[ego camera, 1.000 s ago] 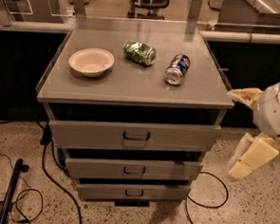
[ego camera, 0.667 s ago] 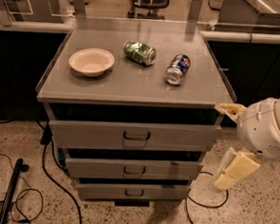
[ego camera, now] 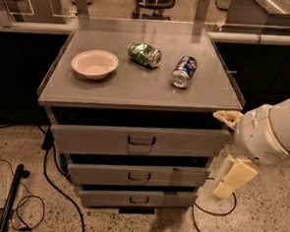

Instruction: Open top drawer

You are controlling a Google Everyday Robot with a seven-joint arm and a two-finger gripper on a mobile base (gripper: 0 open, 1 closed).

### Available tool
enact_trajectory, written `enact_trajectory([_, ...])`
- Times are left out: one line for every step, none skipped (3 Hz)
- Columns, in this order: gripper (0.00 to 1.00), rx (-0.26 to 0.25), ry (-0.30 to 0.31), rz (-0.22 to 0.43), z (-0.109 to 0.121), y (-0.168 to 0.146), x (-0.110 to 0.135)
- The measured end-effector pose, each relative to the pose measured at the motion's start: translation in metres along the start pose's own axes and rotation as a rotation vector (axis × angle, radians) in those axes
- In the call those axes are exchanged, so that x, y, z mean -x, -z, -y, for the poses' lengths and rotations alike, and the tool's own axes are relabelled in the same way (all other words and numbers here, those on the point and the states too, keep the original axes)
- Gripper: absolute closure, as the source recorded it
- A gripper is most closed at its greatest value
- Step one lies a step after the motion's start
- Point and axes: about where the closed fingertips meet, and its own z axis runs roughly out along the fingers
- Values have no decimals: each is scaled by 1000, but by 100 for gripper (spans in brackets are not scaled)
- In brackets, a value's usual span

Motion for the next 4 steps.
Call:
enact_trajectory([0, 29, -4, -1, 3, -35, -4])
enact_trajectory([0, 29, -17, -4, 14, -64, -16])
enact_trajectory([0, 5, -25, -3, 25, -85, -29])
enact_trajectory([0, -62, -11, 65, 61, -129, -51])
